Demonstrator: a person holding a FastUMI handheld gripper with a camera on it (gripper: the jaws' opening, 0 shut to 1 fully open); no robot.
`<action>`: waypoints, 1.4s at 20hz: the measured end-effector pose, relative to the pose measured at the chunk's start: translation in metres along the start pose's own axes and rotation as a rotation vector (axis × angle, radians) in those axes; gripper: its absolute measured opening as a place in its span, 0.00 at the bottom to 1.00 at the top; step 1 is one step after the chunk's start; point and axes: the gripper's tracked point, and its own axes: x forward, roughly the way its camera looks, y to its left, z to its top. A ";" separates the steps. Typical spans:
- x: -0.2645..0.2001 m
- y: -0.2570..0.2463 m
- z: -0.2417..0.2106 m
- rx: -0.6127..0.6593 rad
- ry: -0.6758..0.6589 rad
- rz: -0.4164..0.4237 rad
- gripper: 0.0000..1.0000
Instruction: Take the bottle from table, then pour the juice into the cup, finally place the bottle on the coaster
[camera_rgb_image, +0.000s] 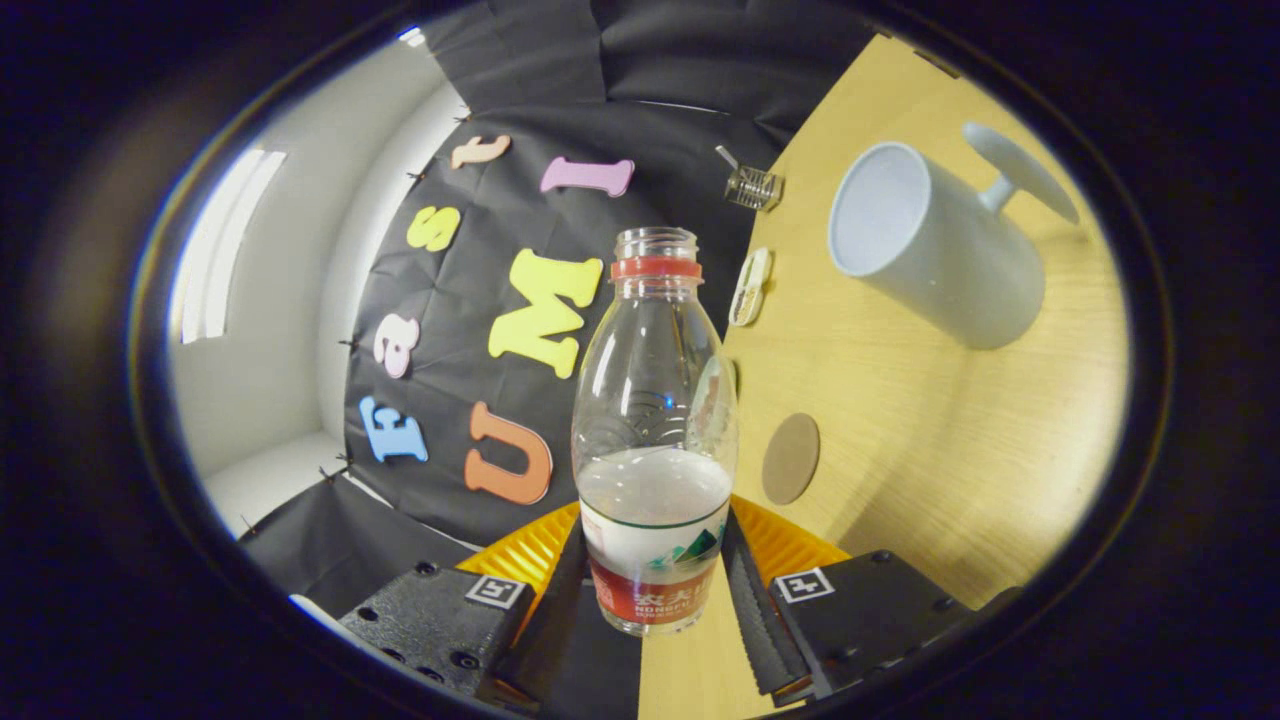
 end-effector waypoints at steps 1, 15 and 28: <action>0.000 0.002 -0.002 0.017 0.000 0.000 0.76; -0.003 0.025 0.011 0.260 -0.053 -0.003 0.76; 0.009 0.033 0.030 0.389 -0.088 0.003 0.76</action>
